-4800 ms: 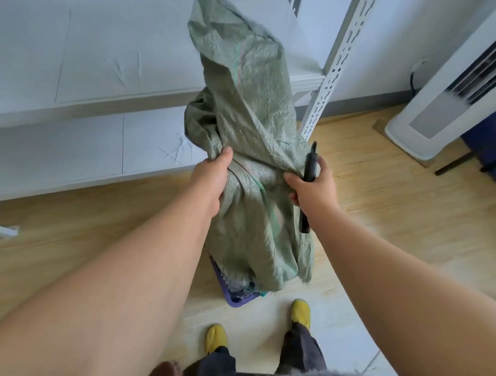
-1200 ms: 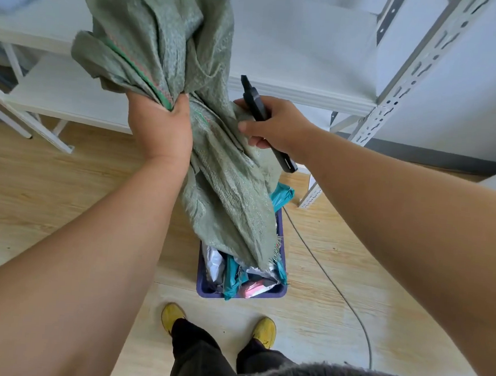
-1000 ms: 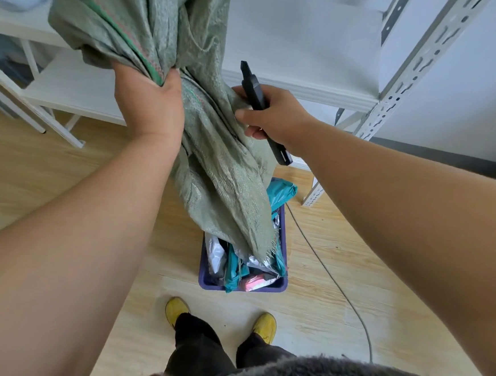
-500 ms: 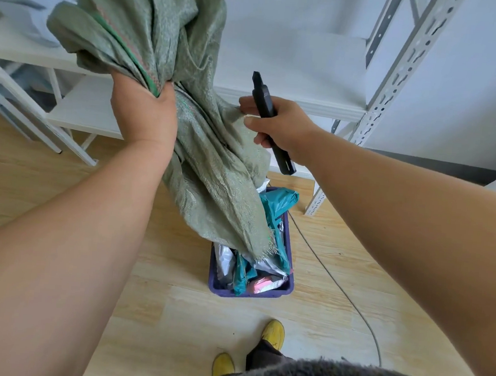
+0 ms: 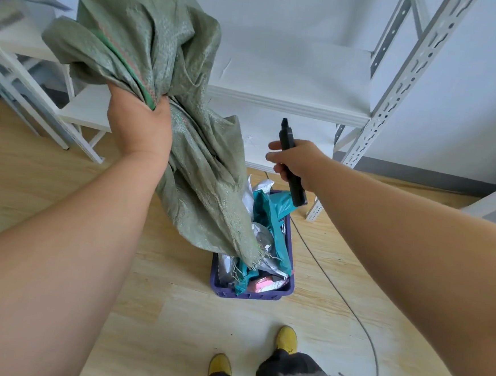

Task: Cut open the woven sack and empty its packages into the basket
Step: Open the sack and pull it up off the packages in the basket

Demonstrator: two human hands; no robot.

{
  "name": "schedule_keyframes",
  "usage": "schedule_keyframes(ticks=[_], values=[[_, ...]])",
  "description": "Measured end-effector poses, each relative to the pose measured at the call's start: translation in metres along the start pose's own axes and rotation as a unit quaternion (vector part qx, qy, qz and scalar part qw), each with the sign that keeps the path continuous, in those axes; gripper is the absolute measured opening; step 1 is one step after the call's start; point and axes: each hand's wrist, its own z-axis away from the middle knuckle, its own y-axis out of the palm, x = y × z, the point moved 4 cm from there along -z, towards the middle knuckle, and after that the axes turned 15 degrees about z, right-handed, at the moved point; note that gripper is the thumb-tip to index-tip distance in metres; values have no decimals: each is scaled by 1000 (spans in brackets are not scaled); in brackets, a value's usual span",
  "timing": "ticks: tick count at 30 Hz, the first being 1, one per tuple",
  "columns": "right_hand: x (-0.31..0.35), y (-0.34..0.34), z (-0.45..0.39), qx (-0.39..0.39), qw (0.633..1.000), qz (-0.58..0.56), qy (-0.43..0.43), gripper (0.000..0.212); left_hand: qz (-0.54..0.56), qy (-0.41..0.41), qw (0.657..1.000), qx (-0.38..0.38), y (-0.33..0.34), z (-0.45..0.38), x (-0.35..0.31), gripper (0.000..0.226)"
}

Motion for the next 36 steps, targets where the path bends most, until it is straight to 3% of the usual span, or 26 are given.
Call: schedule_keyframes(ticks=[4,17,23,27,29,32,36], values=[[-32,1,-13,43,998,32,40,32,-9,-8,1000,-17,6,7,1,55],[-96,-35,-60,183,969,166,16,39,-13,-54,992,-111,74,56,-5,62],[-68,-15,-56,181,964,167,-100,59,18,-63,990,-126,81,69,-5,63],[-54,11,-49,148,975,122,-113,40,85,-100,984,-121,83,63,-2,66],[-56,19,-53,125,990,22,-55,21,128,-128,979,-90,82,63,2,72],[-53,25,-62,153,983,-103,10,13,137,-177,974,29,85,74,13,102],[-39,28,-67,219,970,-104,12,12,80,-246,958,123,93,123,61,138]])
